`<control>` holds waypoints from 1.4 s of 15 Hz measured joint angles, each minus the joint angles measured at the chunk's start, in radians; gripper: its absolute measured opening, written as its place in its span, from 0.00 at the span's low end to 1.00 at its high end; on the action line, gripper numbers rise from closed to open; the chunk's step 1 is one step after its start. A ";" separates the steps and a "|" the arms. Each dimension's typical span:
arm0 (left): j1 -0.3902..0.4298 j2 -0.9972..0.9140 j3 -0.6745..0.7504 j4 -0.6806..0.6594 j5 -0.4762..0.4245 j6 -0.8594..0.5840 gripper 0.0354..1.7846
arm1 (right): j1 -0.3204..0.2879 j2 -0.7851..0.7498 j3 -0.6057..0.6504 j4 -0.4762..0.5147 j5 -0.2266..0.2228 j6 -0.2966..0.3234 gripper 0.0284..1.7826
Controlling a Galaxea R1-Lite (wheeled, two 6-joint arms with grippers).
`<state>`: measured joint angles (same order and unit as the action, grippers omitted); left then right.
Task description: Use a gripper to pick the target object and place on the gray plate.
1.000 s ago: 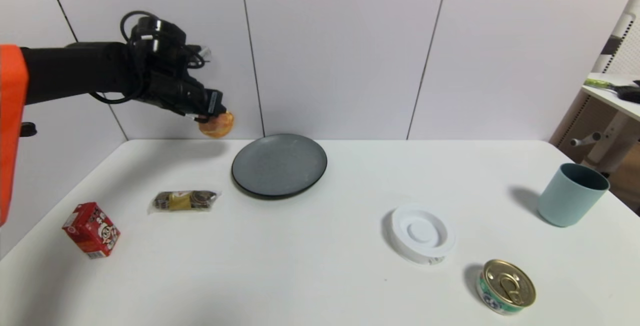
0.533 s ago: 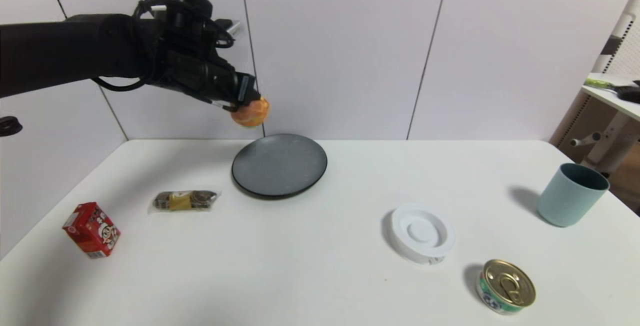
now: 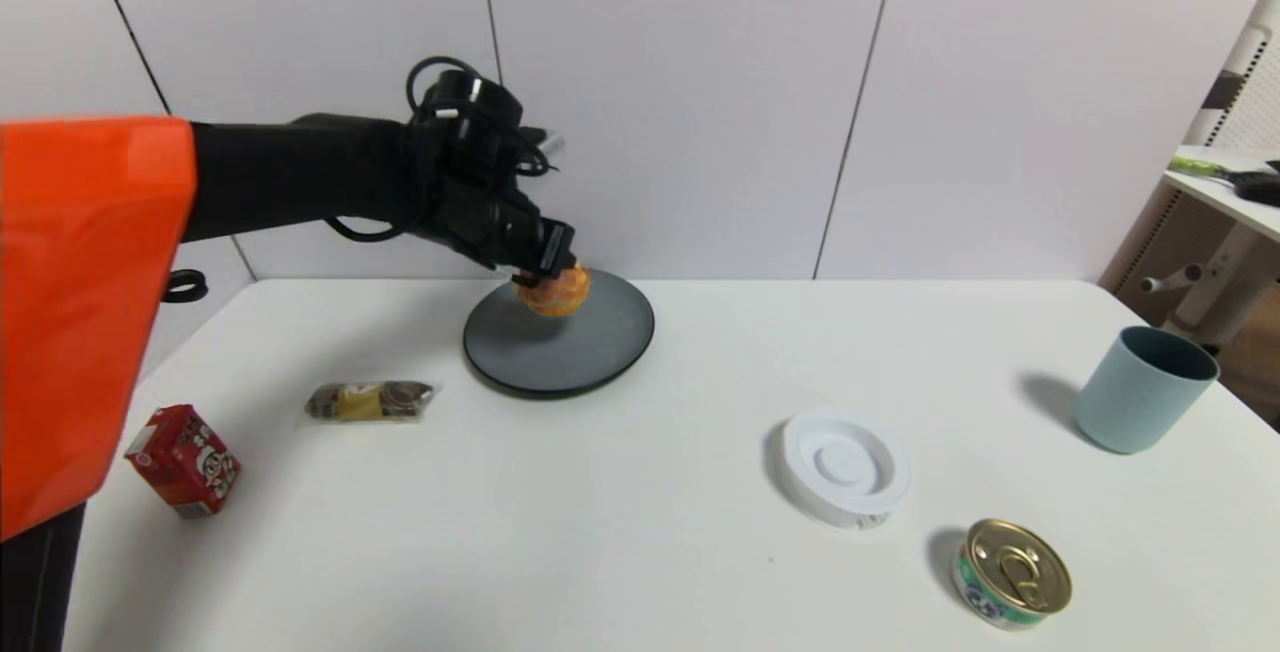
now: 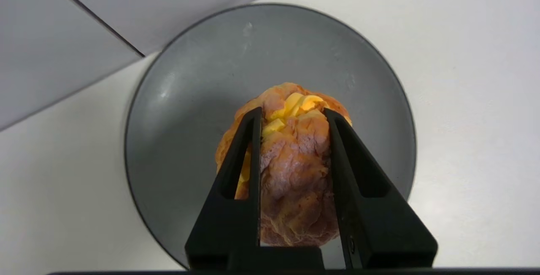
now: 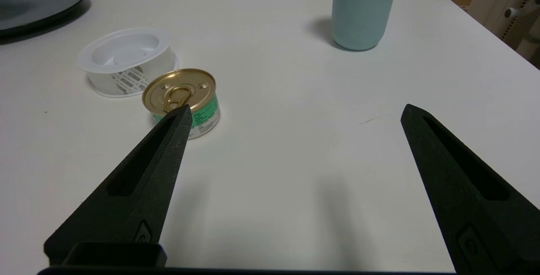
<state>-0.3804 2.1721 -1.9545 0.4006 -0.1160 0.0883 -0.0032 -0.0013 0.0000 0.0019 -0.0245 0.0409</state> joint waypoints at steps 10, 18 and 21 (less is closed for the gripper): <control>0.003 0.064 -0.004 -0.007 0.001 -0.026 0.60 | 0.000 0.000 0.000 0.000 0.000 0.000 0.96; 0.000 -0.152 0.018 -0.002 0.035 -0.013 0.83 | 0.000 0.000 0.000 0.000 0.000 0.000 0.96; 0.016 -0.350 0.048 0.001 0.155 -0.010 0.87 | 0.000 0.000 0.000 0.000 0.000 0.000 0.96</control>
<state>-0.3647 1.8217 -1.9064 0.4017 0.0389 0.0787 -0.0032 -0.0013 0.0000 0.0017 -0.0240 0.0413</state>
